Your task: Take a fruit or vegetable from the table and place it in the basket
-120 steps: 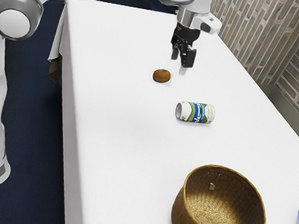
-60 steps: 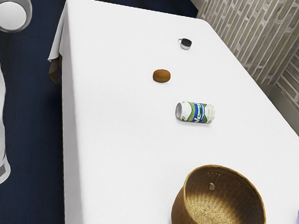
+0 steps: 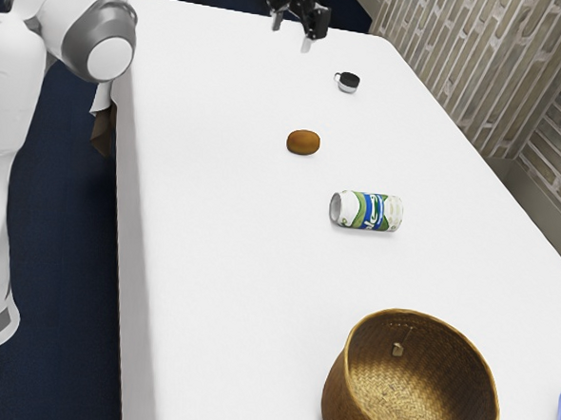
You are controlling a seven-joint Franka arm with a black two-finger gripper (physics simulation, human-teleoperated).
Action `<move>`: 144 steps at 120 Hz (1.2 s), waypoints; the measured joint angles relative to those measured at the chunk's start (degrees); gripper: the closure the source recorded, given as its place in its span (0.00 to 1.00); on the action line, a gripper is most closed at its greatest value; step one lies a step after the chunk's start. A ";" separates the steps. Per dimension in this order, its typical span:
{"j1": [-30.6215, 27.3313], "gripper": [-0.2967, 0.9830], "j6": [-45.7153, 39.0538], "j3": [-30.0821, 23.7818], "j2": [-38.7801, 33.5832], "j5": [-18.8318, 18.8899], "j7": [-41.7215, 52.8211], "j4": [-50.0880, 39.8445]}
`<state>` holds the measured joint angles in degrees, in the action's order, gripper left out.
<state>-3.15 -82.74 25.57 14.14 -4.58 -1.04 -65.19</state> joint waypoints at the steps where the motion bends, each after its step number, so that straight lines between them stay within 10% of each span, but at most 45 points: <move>1: 0.03 0.23 -0.61 -0.10 0.29 -0.14 0.17 -0.38; 43: -0.02 0.23 -16.01 -1.93 7.84 -1.79 9.77 -7.47; 144: -8.13 0.23 -22.43 -5.58 20.69 -4.25 23.37 -2.59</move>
<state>-11.28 -105.17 19.99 34.83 -8.83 22.33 -67.78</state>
